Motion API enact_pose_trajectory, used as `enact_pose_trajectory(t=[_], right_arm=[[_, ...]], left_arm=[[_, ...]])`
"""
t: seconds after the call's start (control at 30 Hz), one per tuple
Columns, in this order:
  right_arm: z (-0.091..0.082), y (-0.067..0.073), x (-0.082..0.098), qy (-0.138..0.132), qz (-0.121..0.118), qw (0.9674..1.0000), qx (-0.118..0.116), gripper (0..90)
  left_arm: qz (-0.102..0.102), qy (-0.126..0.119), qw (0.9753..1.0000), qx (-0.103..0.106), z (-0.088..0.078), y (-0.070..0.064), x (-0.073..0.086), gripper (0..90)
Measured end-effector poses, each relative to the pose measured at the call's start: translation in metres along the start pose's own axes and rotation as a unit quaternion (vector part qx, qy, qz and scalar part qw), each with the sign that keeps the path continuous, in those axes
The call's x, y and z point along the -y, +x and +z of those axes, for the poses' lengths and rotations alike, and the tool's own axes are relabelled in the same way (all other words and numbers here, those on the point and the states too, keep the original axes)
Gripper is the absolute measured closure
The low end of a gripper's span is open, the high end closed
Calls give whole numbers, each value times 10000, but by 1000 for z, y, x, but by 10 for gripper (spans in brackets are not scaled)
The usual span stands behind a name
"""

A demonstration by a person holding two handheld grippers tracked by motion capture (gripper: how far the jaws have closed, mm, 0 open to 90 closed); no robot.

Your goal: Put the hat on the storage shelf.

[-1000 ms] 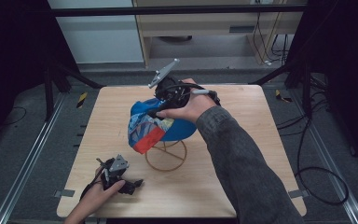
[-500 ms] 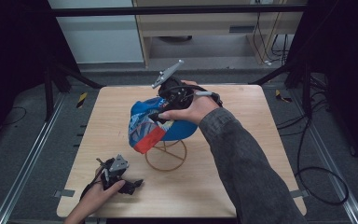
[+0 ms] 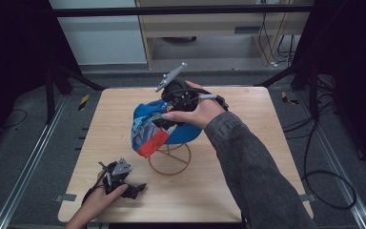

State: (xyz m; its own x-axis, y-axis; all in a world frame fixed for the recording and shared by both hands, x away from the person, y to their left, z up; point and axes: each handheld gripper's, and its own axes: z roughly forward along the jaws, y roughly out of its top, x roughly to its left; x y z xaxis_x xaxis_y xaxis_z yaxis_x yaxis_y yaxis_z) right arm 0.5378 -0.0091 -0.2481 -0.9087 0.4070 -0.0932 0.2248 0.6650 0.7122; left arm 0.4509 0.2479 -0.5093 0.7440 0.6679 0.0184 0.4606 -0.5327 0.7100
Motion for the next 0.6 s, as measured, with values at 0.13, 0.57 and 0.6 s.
enact_pose_trajectory(t=[0.13,0.57,0.6], right_arm=[[-4,0,2,6,3,10000,44,58],[-32,0,18,-195,96,9991,355,55],[-36,-2,20,-228,141,9987,423,51]], left_arm=[[2,1,10000,0,0,0,0,0],[1,2,10000,-2,0,0,0,0],[2,1,10000,-1,0,0,0,0]])
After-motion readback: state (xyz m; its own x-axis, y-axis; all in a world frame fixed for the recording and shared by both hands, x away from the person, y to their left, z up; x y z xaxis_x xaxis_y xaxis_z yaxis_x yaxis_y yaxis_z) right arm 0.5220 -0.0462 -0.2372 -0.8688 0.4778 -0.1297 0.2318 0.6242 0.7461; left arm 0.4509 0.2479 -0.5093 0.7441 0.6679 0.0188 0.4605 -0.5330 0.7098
